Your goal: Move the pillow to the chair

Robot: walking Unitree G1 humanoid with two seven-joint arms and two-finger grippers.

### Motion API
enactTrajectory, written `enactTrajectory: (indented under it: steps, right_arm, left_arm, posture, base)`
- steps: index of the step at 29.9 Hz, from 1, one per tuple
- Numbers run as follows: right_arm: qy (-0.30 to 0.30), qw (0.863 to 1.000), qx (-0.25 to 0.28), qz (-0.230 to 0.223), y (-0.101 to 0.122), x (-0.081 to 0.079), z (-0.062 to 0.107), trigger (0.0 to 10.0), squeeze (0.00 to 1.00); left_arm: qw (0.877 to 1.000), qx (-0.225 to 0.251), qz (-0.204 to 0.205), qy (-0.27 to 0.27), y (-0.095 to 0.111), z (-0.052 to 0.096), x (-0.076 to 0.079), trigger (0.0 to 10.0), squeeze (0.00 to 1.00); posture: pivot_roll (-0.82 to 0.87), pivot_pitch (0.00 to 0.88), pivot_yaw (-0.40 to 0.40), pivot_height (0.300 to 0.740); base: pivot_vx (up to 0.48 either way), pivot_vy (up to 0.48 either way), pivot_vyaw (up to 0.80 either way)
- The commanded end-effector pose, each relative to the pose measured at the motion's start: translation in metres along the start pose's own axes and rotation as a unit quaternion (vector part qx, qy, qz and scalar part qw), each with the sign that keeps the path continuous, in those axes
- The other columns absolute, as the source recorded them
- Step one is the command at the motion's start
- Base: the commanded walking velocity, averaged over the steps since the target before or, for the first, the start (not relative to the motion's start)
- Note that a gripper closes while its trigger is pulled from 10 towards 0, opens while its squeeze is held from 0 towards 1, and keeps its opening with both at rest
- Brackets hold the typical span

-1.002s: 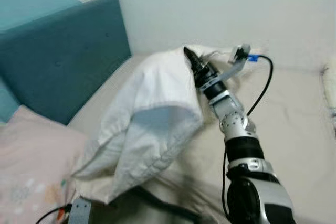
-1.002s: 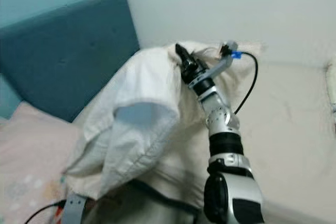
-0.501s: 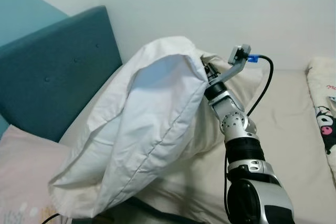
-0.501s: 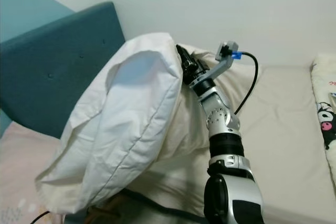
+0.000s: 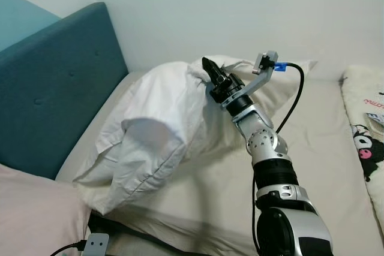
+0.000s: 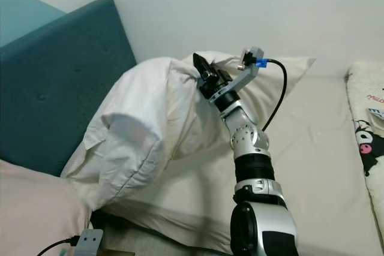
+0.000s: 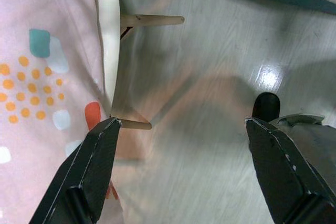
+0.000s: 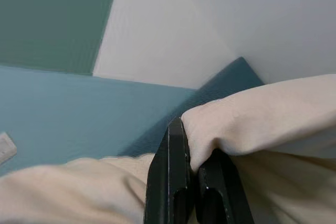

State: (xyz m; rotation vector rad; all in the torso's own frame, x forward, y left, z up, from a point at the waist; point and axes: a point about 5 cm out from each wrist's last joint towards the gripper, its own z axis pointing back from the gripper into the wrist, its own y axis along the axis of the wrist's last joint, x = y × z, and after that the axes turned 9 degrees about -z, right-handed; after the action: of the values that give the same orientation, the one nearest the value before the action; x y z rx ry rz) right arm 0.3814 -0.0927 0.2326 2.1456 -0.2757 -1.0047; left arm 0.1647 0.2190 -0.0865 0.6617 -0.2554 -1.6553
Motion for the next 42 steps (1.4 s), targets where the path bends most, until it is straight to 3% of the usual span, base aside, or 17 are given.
enactTrajectory:
  steps: [1, 10, 34, 42]
  right_arm:
    - [0.033, 0.998, -0.015, 0.049, -0.006, -0.016, -0.01, 10.0, 0.0]
    - [0.058, 0.995, -0.041, 0.064, -0.023, -0.025, -0.008, 10.0, 0.0]
    - [0.064, 0.995, -0.035, 0.072, -0.023, -0.029, -0.008, 10.0, 0.0]
    - [0.067, 0.995, -0.035, 0.07, -0.023, -0.03, -0.008, 10.0, 0.0]
  left_arm:
    - [1.0, -0.02, -0.002, -0.006, -0.01, 0.002, 0.002, 10.0, 0.0]
    - [1.0, -0.028, 0.009, -0.01, -0.012, 0.002, 0.004, 10.0, 0.0]
    - [0.999, -0.027, -0.001, -0.03, -0.018, 0.005, 0.019, 10.0, 0.0]
    - [0.999, -0.018, -0.004, -0.033, -0.008, 0.003, 0.021, 10.0, 0.0]
  posture:
    - [-0.1, 0.0, 0.072, 0.74]
    - [-0.09, 0.0, 0.07, 0.74]
    - [-0.09, 0.001, 0.075, 0.74]
    - [-0.09, 0.001, 0.076, 0.74]
  base:
    - [0.0, 0.0, 0.0]
    - [-0.256, 0.0, 0.58]
    - [-0.02, 0.0, 0.74]
    - [0.0, 0.0, 0.74]
